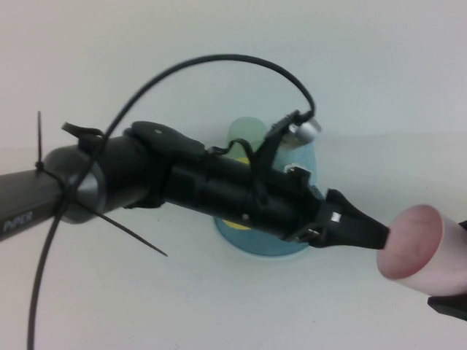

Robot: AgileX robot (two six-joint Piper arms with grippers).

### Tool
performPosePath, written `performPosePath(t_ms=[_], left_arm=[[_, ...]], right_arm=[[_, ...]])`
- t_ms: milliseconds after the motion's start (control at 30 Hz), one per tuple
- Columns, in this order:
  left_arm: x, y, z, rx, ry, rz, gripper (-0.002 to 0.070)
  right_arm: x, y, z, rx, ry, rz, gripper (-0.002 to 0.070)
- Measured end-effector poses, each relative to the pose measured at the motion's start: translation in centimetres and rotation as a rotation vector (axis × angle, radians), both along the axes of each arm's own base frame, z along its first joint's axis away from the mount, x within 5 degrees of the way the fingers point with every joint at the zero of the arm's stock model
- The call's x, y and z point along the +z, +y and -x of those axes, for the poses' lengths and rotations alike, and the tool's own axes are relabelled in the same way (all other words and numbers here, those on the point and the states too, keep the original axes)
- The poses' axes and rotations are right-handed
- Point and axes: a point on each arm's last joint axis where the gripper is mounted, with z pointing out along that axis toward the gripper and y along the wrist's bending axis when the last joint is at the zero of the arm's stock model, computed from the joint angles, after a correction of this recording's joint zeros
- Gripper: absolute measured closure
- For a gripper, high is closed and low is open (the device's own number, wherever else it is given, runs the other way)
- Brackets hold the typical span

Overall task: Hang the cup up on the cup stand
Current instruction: Adjust the cup with two arms

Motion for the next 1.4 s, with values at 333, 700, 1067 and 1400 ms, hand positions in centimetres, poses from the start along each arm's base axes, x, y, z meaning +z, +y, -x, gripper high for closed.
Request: performPosePath(t_ms=[333, 700, 1067, 1400], left_arm=[[1.8, 3.2, -1.5, -0.076, -0.089, 0.096, 0.0369], [6.2, -0.1, 2.5, -0.229, -0.363, 0.025, 0.0336], [5.9, -2.0, 3.1, -0.146, -0.394, -0.026, 0.0259], [5.9, -2.0, 3.0, -0.126, -0.376, -0.032, 0.0257]], right_arm=[[-0.1, -0.3, -0.3, -0.016, -0.029, 0.041, 0.0091], [-1.1, -0.6, -1.0, -0.046, 0.022, 0.085, 0.0091], [-1.1, -0.6, -1.4, -0.07, 0.008, 0.08, 0.0092], [-1.0, -0.7, -1.6, -0.086, -0.014, 0.079, 0.0092]])
